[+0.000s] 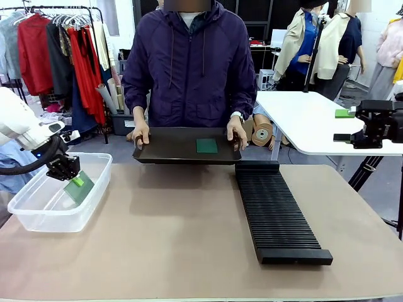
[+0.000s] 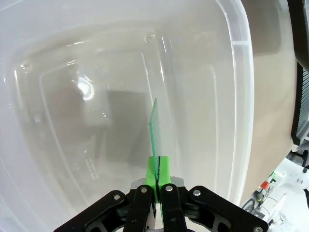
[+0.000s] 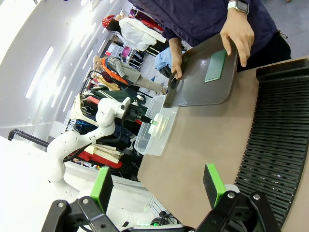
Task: Sort PCBs into racks and boxes based on the side picked up.
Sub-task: If the short side of the Blank PCB is picked up, insert it into the PCB Rack ; if the long side is picked up, place it in the Organizing box.
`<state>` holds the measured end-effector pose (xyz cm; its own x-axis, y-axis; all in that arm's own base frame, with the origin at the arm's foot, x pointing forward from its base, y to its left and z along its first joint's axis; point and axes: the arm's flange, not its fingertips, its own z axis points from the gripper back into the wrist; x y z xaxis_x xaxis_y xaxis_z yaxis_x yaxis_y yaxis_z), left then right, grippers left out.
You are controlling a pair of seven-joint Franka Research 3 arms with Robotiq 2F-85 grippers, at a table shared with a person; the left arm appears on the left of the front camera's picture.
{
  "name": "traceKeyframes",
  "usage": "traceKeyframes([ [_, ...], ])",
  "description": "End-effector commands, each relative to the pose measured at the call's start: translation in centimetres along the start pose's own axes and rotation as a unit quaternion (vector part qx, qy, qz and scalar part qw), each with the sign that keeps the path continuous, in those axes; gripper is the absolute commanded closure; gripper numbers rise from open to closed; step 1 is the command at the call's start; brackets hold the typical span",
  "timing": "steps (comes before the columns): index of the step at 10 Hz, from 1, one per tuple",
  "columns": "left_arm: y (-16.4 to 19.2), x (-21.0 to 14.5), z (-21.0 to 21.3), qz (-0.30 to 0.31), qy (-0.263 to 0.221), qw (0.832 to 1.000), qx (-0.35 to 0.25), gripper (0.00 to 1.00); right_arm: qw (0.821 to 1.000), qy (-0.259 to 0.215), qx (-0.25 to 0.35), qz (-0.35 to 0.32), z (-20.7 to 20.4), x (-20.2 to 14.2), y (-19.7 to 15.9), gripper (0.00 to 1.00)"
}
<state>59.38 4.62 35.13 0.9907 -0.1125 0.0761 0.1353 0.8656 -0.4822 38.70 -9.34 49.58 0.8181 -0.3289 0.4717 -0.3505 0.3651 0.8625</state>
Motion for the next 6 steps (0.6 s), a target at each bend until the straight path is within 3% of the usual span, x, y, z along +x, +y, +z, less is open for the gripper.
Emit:
traceKeyframes([
  [1,0.15,0.27,0.15,-0.009,-0.008,1.0,0.005,1.0,1.0,-0.006,0.001,0.003,-0.08,0.11,0.21,0.0],
  [2,0.11,0.35,0.25,-0.007,-0.009,1.0,0.009,0.94,1.0,-0.006,0.001,0.003,-0.08,0.11,0.21,0.0],
  [3,0.11,0.38,0.34,-0.003,-0.008,1.0,0.011,0.81,1.0,-0.006,0.001,0.003,-0.08,0.11,0.21,0.0],
  [6,0.0,0.47,0.96,-0.001,-0.007,1.0,0.02,0.25,1.0,-0.006,0.001,0.003,-0.08,0.11,0.21,0.0],
])
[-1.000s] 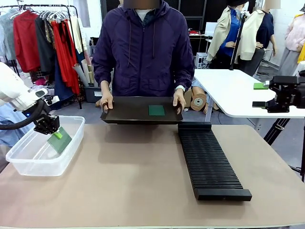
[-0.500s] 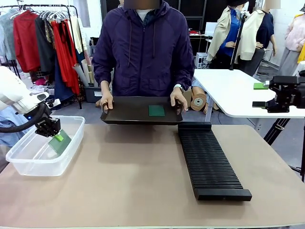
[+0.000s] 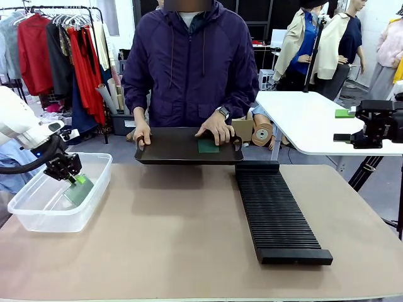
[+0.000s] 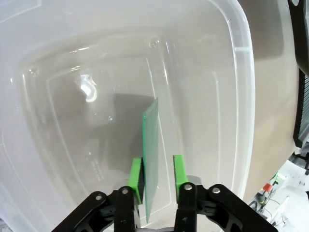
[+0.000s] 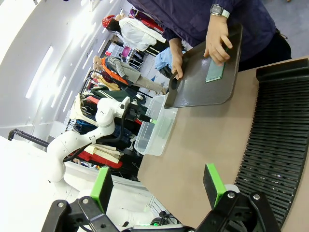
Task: Sort PCBs into racks and boxes based on the side picked up.
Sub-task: If the short side of the Blank PCB is picked up, insert it into the PCB Rack ; if the long side is picked up, place it in the Organizing box, then pick up the Blank PCB handed by the Human.
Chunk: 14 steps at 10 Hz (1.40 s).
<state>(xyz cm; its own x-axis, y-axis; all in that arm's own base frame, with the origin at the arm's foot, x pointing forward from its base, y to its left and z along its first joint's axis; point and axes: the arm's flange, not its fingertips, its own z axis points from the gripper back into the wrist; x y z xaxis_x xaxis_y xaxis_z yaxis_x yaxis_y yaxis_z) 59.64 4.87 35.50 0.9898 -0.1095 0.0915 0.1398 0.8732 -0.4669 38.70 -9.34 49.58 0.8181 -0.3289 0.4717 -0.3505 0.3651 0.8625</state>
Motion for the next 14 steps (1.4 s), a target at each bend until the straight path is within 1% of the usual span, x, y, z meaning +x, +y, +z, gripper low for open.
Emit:
traceKeyframes([
  [1,-0.3,0.2,0.8,0.002,-0.001,1.0,0.013,0.06,1.0,-0.006,0.001,0.003,-0.1,0.1,0.2,0.0],
  [2,-0.4,0.1,1.1,0.004,-0.003,1.0,0.021,0.0,1.0,-0.006,0.001,0.003,-0.1,0.1,0.2,0.0],
  [5,-0.6,-0.1,2.4,0.009,-0.002,0.999,0.048,0.0,1.0,-0.006,0.001,0.003,-0.1,0.1,0.2,0.0],
  [9,-1.9,-0.2,4.4,-0.005,-0.013,0.997,0.076,0.0,1.0,-0.006,0.001,0.003,-0.1,0.1,0.2,0.0],
  [12,-2.9,-0.4,6.2,-0.005,-0.029,0.996,0.079,0.0,1.0,-0.006,0.001,0.003,-0.1,0.1,0.2,0.0],
  [14,-2.9,-0.3,6.3,-0.001,-0.031,0.996,0.078,0.0,1.0,-0.006,0.001,0.003,-0.1,0.1,0.2,0.0],
])
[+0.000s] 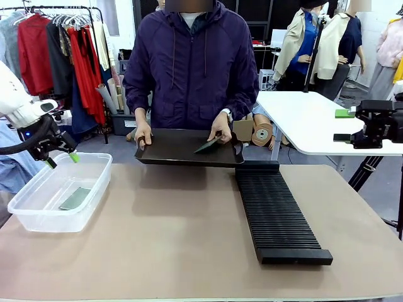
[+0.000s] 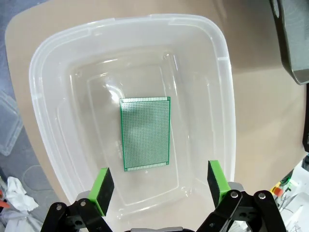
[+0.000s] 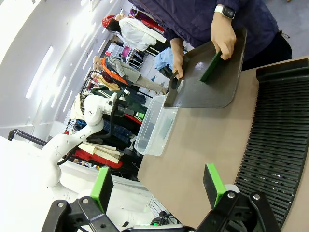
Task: Sort PCBs into racks and boxes based on the side picked up.
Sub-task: Pick up the Blank PCB handed by the Human.
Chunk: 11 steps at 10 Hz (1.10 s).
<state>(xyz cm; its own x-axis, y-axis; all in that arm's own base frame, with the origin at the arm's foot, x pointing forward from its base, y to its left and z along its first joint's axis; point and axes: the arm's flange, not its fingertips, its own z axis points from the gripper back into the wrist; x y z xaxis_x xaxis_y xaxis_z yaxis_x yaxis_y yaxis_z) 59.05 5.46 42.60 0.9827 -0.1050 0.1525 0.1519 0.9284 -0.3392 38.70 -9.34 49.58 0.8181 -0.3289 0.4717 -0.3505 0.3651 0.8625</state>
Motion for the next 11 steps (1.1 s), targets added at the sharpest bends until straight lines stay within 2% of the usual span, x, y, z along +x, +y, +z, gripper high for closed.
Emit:
traceKeyframes([
  [1,-0.1,-0.3,-0.3,0.011,0.0,1.0,0.007,0.0,1.0,-0.006,0.001,0.003,-0.1,0.1,0.2,0.0],
  [5,-0.2,-0.2,0.3,0.027,-0.01,0.999,-0.02,0.0,1.0,-0.006,0.001,0.003,-0.1,0.1,0.2,0.0],
  [8,-0.6,-0.6,2.0,0.042,-0.044,0.991,-0.122,0.0,1.0,-0.006,0.001,0.003,-0.1,0.1,0.2,0.0],
  [10,-0.7,-1.4,2.9,0.062,-0.072,0.975,-0.203,0.0,1.0,-0.006,0.001,0.003,-0.1,0.1,0.2,0.0],
  [11,-0.7,-1.4,3.4,0.078,-0.087,0.961,-0.251,0.0,1.0,-0.006,0.001,0.003,-0.1,0.1,0.2,0.0],
])
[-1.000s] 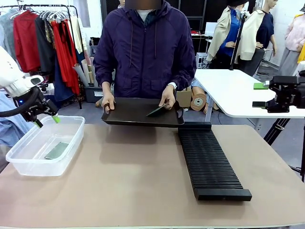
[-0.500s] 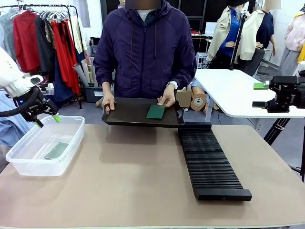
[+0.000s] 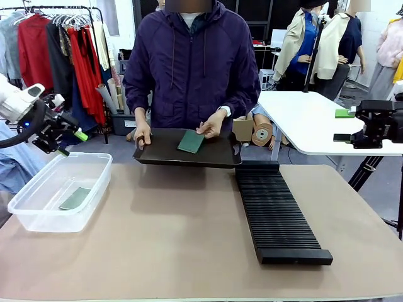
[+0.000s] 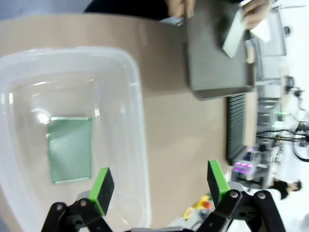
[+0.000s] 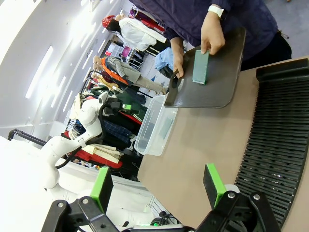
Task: Sort PCBs into racks and boxes based on the side picked up.
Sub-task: Pick up the Blank PCB handed by the Human.
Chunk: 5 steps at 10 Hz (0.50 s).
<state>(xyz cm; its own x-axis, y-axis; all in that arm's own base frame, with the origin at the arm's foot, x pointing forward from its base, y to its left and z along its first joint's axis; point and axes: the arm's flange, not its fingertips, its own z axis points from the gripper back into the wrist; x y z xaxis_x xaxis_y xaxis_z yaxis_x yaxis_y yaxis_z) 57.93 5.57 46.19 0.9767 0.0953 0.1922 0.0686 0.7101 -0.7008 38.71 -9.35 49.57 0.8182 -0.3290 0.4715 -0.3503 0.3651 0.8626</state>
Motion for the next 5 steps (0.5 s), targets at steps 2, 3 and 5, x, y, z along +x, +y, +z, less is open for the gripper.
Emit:
traceKeyframes([
  [2,-0.1,-1.1,1.6,0.012,-0.03,0.99,-0.139,0.0,1.0,-0.006,0.001,0.003,-0.1,0.1,0.2,0.0],
  [3,-0.5,-1.2,1.8,0.013,-0.031,0.984,-0.174,0.0,1.0,-0.006,0.001,0.003,-0.1,0.1,0.2,0.0],
  [5,-0.6,-1.2,1.7,0.016,-0.039,0.974,-0.222,0.0,1.0,-0.006,0.001,0.003,-0.1,0.1,0.2,0.0],
])
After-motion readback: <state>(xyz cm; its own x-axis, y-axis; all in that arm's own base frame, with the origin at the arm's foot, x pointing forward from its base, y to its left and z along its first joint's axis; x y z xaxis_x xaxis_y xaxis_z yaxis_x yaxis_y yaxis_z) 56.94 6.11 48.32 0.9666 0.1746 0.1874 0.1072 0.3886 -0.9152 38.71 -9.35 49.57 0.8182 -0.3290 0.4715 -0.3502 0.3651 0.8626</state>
